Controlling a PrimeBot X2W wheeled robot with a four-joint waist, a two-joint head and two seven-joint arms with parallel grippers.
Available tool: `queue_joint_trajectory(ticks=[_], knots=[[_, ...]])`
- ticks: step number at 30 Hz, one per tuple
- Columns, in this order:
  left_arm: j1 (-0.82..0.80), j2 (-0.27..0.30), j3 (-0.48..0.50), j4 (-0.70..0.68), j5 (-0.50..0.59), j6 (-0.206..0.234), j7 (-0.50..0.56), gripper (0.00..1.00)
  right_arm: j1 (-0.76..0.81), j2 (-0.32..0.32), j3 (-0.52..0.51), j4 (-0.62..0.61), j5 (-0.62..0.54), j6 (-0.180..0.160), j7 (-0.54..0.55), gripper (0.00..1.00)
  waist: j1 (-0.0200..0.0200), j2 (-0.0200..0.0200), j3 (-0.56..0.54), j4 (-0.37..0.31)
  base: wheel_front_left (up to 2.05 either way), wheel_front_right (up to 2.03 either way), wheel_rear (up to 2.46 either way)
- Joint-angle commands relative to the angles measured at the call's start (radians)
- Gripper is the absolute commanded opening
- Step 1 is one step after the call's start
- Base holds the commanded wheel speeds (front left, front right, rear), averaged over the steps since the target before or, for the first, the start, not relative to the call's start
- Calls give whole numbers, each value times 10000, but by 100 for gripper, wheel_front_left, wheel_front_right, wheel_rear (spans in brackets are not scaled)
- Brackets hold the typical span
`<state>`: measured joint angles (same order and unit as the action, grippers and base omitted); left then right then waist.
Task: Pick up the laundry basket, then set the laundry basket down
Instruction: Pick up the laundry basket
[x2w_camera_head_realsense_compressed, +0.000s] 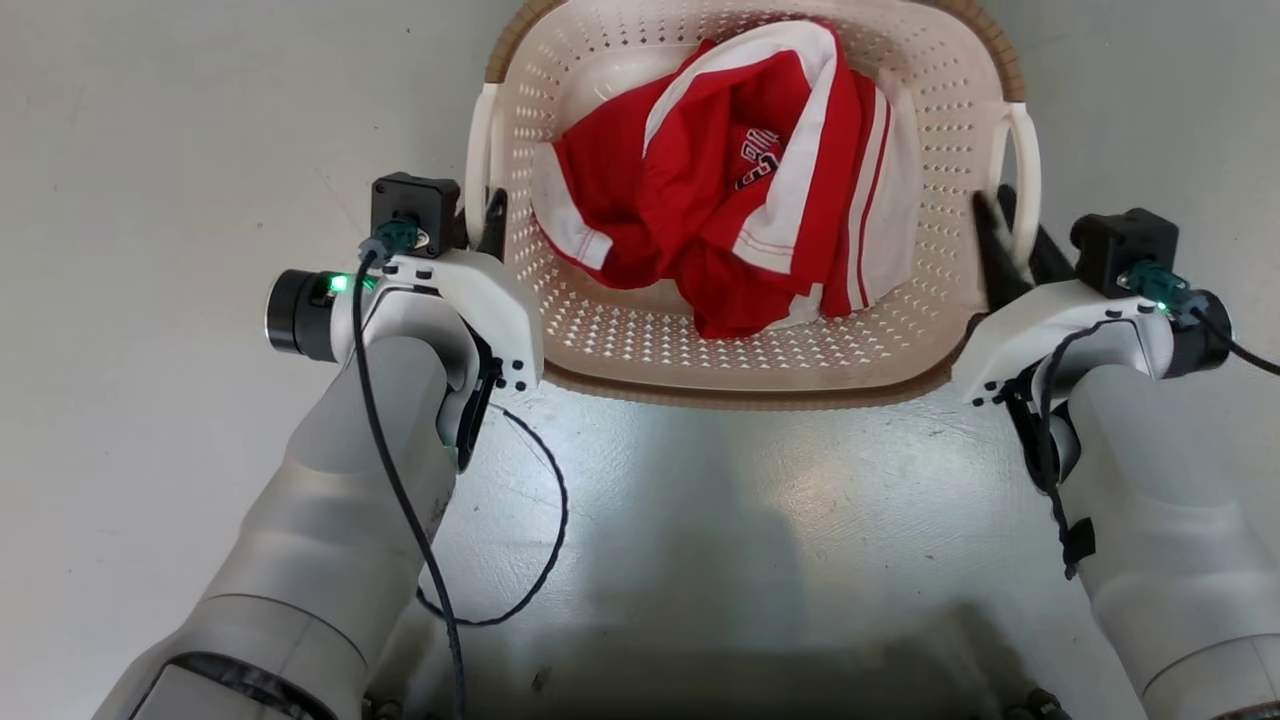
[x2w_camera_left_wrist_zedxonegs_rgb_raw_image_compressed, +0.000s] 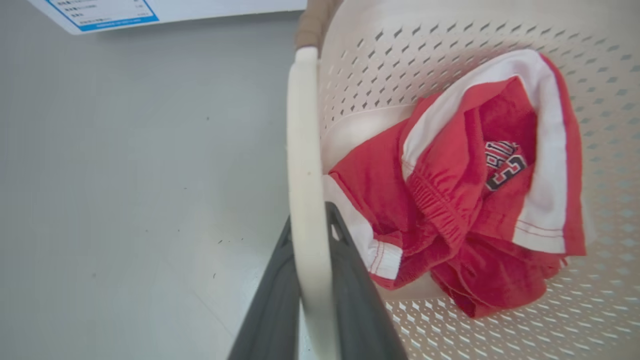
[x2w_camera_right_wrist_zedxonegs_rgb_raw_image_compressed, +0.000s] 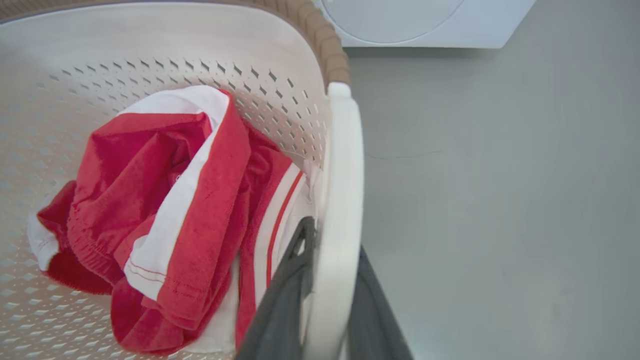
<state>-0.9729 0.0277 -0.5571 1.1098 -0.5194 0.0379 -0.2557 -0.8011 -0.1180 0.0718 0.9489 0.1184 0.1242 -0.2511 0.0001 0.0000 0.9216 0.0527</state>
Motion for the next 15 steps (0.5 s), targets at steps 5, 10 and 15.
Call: queue_joint_trajectory(ticks=[5,10,15], knots=[[79,225,-189,93,-435,39,-61,0,328,172,265,42,101,65,-107,0,0,0,-69,25,0,0,0],[145,225,-518,358,-766,-20,-61,0,270,168,540,506,170,65,-107,0,0,0,-322,51,0,0,0],[298,225,-849,519,-1148,-56,-15,0,190,175,1049,1061,403,65,-107,0,0,0,-776,83,0,0,0]])
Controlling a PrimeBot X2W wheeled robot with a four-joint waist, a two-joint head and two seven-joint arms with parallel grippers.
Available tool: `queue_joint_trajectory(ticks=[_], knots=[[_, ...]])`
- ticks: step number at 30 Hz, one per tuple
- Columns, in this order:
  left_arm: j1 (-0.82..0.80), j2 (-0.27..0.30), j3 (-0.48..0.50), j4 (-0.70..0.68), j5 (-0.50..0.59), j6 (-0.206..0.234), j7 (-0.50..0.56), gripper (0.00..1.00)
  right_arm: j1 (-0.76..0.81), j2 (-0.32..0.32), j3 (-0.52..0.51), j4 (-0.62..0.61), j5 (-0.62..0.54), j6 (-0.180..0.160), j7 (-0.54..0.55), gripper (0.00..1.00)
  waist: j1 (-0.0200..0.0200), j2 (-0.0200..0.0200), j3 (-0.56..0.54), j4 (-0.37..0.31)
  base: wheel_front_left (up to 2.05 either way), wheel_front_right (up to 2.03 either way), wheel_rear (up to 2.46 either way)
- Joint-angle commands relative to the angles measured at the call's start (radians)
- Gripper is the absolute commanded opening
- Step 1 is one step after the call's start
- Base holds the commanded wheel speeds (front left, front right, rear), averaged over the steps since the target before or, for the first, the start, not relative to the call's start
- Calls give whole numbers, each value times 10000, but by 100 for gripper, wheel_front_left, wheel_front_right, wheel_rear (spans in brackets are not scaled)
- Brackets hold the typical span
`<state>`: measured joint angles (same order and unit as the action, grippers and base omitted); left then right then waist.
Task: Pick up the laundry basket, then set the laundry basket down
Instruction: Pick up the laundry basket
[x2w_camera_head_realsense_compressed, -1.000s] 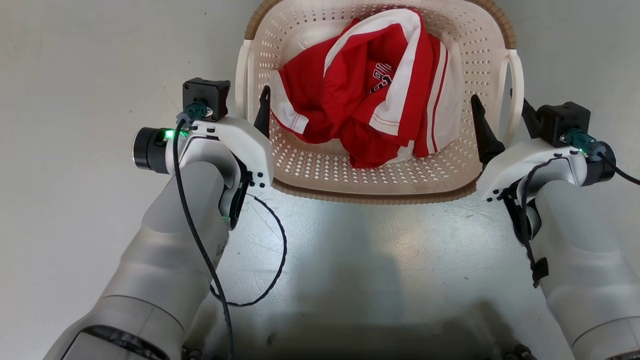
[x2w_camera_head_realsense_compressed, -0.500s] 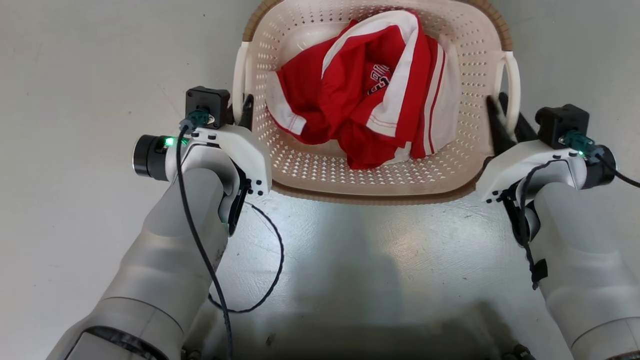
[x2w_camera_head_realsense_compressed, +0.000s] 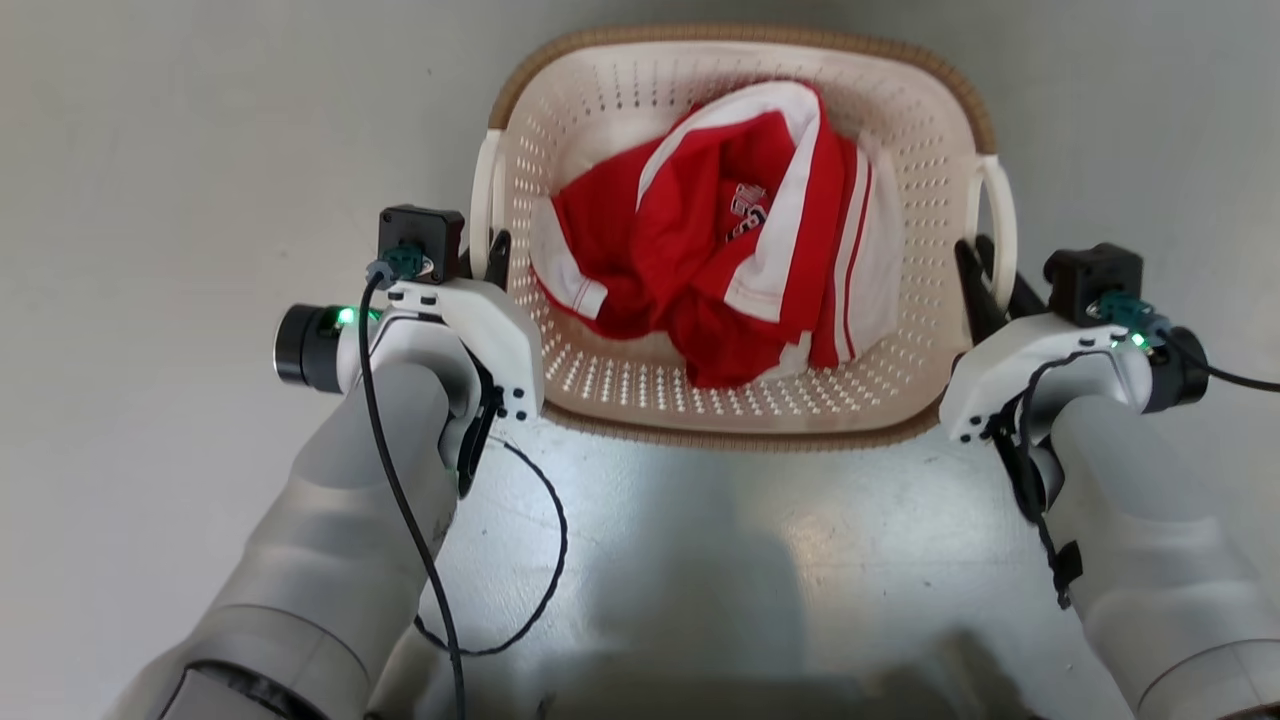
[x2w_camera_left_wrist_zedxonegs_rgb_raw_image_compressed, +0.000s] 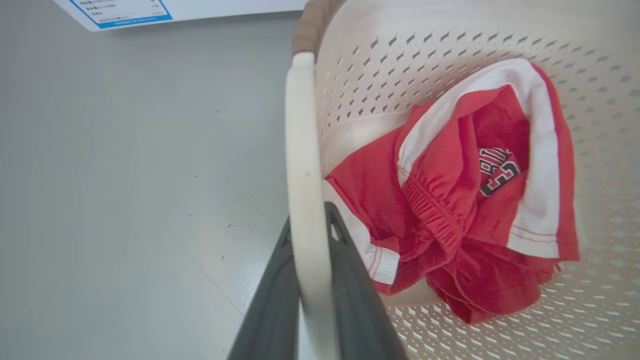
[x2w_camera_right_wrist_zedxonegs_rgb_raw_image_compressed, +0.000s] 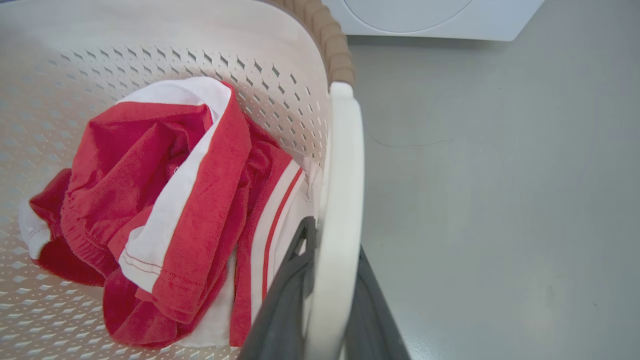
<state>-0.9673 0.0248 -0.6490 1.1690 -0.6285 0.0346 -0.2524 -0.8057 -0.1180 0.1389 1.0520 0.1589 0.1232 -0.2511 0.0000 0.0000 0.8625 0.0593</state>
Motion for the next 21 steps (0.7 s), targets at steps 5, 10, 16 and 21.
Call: queue_joint_trajectory(ticks=[5,10,16,21], knots=[[601,254,-308,-12,-486,-95,128,0,185,197,1158,612,512,75,112,0,0,0,-866,28,0,0,0],[943,254,-555,156,-796,-147,291,0,205,133,1850,813,1091,75,427,0,0,0,-1549,4,0,0,0],[1461,254,-831,360,-1202,-242,415,0,475,-34,2872,834,1997,75,900,0,0,0,-2721,-21,0,0,0],[2023,254,-1073,574,-1465,-403,695,0,970,-71,3667,738,2847,75,1374,0,0,0,-3817,-81,0,0,0]])
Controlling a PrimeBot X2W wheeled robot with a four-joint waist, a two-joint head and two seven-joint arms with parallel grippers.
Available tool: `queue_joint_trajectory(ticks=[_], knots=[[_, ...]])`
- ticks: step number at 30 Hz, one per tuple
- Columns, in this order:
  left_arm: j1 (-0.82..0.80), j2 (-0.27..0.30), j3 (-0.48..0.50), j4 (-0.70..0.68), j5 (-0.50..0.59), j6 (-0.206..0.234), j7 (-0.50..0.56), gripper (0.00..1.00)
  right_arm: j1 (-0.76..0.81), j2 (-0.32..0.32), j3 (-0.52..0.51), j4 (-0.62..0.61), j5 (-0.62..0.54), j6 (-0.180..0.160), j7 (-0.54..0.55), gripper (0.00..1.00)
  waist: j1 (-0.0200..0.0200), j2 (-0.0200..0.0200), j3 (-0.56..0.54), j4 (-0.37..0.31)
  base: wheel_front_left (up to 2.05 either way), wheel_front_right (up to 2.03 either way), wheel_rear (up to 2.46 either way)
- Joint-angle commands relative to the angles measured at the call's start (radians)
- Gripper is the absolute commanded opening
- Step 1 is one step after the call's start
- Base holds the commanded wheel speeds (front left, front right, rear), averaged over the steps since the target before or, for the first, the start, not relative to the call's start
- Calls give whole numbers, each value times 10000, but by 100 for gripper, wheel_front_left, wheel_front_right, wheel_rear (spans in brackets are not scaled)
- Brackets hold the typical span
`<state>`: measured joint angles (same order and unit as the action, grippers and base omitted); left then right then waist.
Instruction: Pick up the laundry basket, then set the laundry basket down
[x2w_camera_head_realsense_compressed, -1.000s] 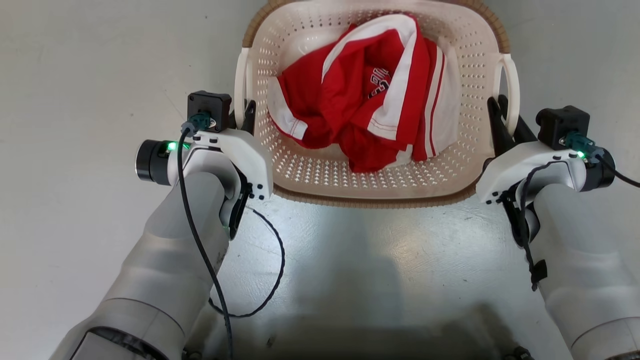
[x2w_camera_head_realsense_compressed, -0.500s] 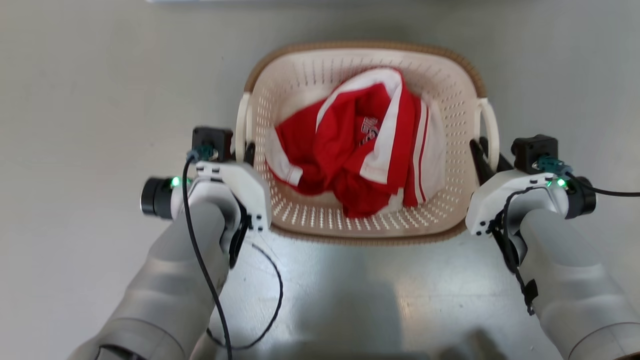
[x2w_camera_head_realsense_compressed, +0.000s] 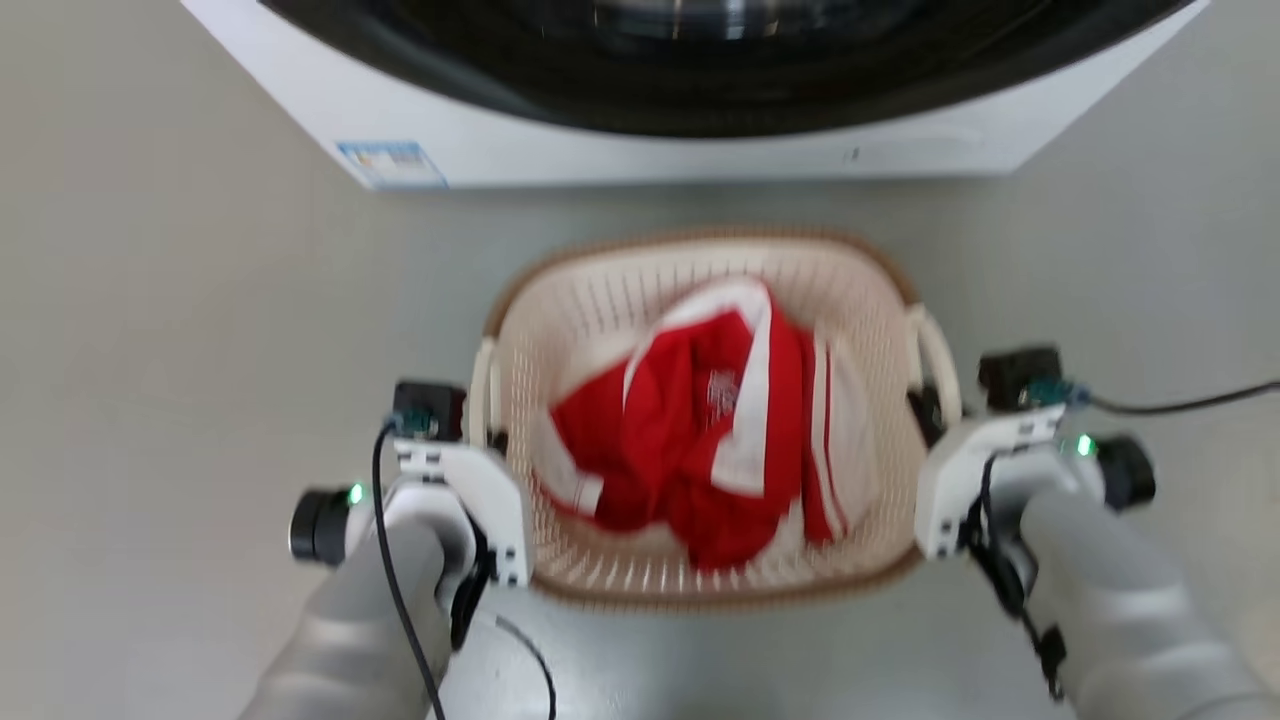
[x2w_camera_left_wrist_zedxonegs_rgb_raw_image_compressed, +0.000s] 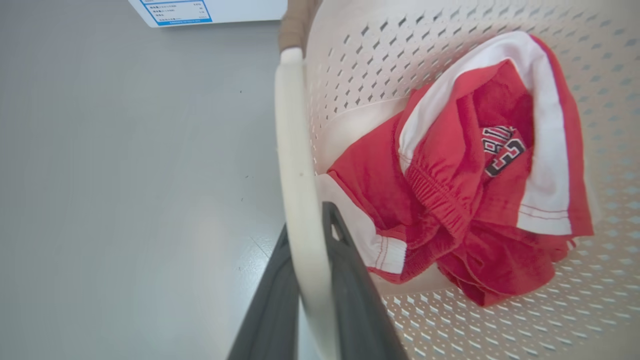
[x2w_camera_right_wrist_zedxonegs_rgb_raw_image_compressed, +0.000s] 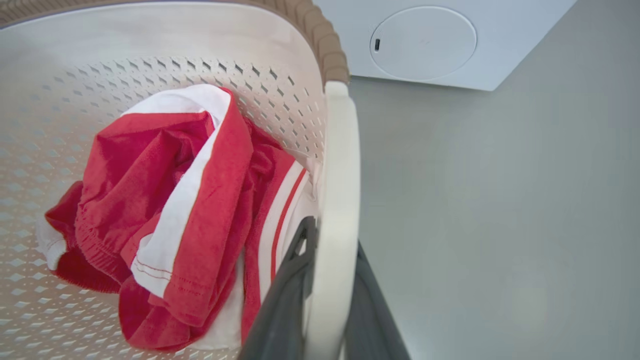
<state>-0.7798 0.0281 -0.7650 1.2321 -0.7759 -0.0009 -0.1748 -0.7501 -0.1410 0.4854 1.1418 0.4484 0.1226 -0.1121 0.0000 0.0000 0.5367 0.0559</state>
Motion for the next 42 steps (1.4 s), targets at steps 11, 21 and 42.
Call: queue_joint_trajectory(ticks=[11,21,42], knots=[[1058,252,-221,376,-180,-278,296,0,1583,166,1751,-337,1481,81,883,0,0,0,-2652,-170,0,0,0],[1986,326,-345,523,-324,-459,746,0,2270,313,2739,-364,2502,81,1395,0,0,0,-4074,-337,0,0,0],[2596,315,-665,571,-450,-789,1546,0,2553,292,4221,-447,3813,81,1821,0,0,0,-5119,-536,0,0,0]])
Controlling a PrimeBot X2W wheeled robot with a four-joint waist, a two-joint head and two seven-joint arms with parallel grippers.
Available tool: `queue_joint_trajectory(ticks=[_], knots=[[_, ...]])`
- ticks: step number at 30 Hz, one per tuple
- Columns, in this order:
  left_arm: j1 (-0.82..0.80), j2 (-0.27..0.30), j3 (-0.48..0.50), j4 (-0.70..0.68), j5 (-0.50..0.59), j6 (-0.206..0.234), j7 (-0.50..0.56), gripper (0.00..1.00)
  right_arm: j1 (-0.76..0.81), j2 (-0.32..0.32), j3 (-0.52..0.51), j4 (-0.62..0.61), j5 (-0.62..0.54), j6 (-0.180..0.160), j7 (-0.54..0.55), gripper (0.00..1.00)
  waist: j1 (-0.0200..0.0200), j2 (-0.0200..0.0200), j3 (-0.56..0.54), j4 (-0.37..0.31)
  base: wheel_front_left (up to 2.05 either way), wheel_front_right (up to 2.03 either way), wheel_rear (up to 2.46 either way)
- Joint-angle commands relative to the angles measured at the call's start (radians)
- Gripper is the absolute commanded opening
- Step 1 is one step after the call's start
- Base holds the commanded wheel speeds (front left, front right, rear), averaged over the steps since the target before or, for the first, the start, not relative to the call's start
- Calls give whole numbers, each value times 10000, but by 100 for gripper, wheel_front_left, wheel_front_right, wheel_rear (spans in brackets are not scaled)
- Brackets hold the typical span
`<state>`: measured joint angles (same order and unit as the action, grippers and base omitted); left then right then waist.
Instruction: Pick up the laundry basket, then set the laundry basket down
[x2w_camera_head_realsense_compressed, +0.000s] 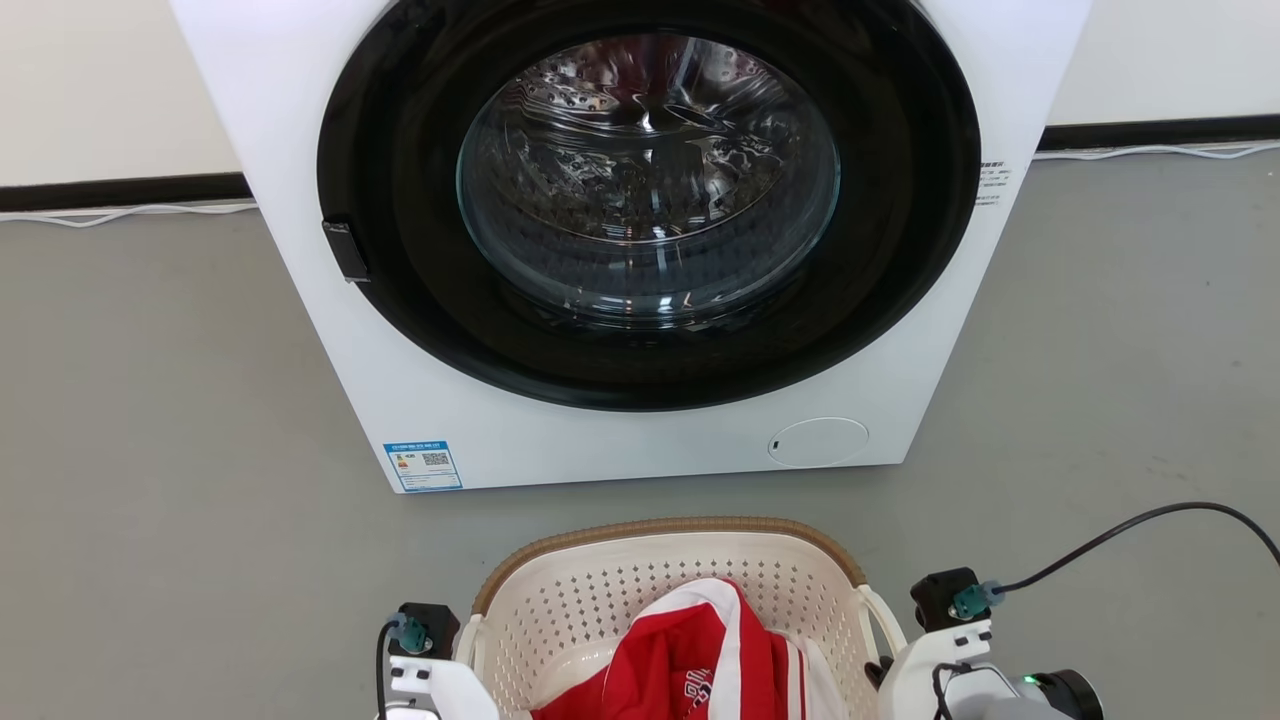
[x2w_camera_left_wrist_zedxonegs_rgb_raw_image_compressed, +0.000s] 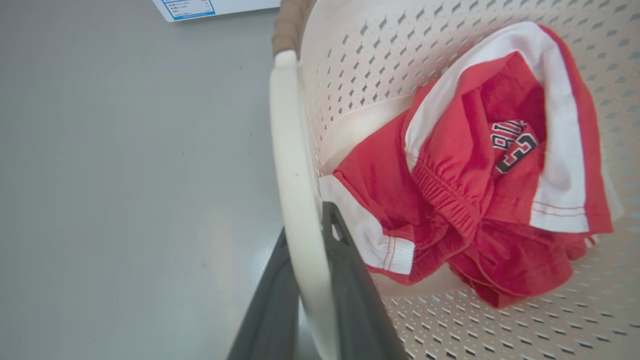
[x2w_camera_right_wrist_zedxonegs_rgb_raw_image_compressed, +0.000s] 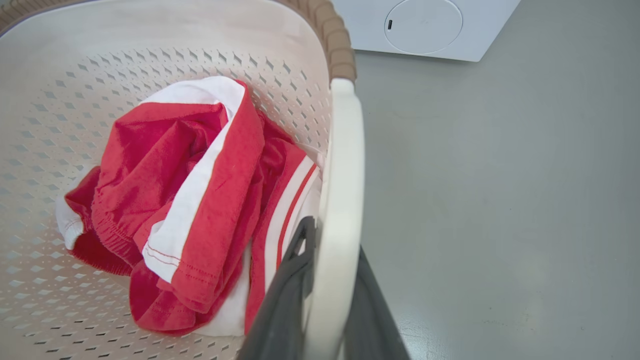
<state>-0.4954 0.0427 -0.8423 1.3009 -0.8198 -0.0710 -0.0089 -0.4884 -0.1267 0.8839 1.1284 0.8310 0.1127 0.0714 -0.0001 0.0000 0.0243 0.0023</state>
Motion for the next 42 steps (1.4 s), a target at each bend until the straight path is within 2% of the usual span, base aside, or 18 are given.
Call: queue_joint_trajectory(ticks=[1,42], knots=[[-257,168,102,-117,-16,-88,-117,0,-80,137,283,-309,38,180,-21,0,1,0,15,4,0,0,0],[-359,152,-122,-104,-243,-68,-91,0,-511,57,1732,-55,1568,180,-275,0,1,0,41,39,0,0,0]])
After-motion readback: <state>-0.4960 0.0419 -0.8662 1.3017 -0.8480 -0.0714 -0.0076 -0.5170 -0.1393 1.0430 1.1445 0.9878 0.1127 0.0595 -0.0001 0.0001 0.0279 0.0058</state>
